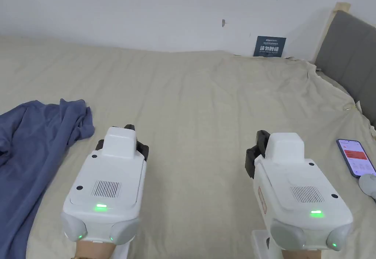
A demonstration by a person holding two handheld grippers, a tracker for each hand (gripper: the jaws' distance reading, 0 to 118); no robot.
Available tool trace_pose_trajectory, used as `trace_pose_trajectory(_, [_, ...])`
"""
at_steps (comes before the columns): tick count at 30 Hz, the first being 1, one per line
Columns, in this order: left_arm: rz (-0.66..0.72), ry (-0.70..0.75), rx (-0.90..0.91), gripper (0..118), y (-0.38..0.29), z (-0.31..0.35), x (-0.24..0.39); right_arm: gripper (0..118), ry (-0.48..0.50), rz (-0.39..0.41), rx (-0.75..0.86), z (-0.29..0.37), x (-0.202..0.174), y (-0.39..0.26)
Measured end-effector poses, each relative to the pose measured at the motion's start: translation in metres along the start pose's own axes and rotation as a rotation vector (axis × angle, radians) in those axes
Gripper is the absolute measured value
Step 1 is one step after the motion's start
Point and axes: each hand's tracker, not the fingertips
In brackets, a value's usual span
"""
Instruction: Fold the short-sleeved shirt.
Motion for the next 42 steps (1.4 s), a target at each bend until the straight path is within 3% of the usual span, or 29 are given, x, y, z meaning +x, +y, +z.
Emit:
trace_pose_trajectory(2, [-0.027,0.008,-0.007,0,0.001,-0.001,0.001,0,-0.029,0.049,-0.009,-0.002,-0.001,0.002])
trace_pose_trajectory(3, [-0.138,0.028,0.003,0,0.002,-0.003,0.004,0,-0.050,0.144,-0.003,-0.004,-0.004,0.004])
trace_pose_trajectory(5, [-0.532,0.064,0.067,0,-0.001,-0.008,0.015,0,-0.097,0.580,0.057,-0.012,-0.019,0.007])
trace_pose_trajectory(7, [-1.048,0.061,0.191,0,-0.012,-0.010,0.026,0,-0.089,1.095,0.189,-0.018,-0.031,-0.001])
trace_pose_trajectory(10, [-1.559,-0.064,0.335,0,-0.027,-0.009,0.030,0,0.054,1.647,0.310,-0.018,-0.028,-0.015])
trace_pose_trajectory(12, [-1.726,-0.159,0.372,0,-0.035,-0.005,0.030,0,0.142,1.888,0.340,-0.017,-0.024,-0.026])
trace_pose_trajectory(13, [-1.785,-0.200,0.385,0,-0.038,-0.003,0.030,0,0.179,1.963,0.347,-0.016,-0.022,-0.029])
trace_pose_trajectory(15, [-1.851,-0.232,0.391,0,-0.042,-0.003,0.030,0,0.204,2.014,0.350,-0.014,-0.019,-0.031])
trace_pose_trajectory(18, [-1.730,-0.213,0.342,0,-0.037,-0.005,0.026,0,0.193,1.917,0.340,-0.012,-0.023,-0.022])
trace_pose_trajectory(19, [-1.605,-0.214,0.306,0,-0.027,-0.005,0.026,0,0.180,1.789,0.297,-0.013,-0.023,-0.011])
trace_pose_trajectory(21, [-1.287,-0.185,0.222,0,0.001,-0.008,0.022,0,0.158,1.445,0.170,-0.017,-0.027,0.018])
trace_pose_trajectory(24, [-0.711,-0.065,0.128,0,0.043,-0.016,0.005,0,0.127,0.766,0.046,-0.023,-0.013,0.066])
trace_pose_trajectory(25, [-0.530,-0.047,0.110,0,0.053,-0.018,-0.004,0,0.102,0.586,0.050,-0.023,-0.004,0.071])
trace_pose_trajectory(27, [-0.210,0.022,0.089,0,0.061,-0.020,-0.021,0,0.056,0.274,0.041,-0.022,0.009,0.073])
trace_pose_trajectory(29, [-0.041,0.066,0.068,0,0.059,-0.023,-0.034,0,0.018,0.084,0.030,-0.021,0.019,0.063])
trace_pose_trajectory(34, [0.022,0.075,0.076,0,0.031,-0.008,-0.033,0,-0.012,-0.096,0.010,-0.007,0.024,0.029])
trace_pose_trajectory(42, [0.025,0.018,0.029,0,-0.001,0.003,-0.018,0,0.010,-0.058,-0.051,0.007,0.011,-0.002])
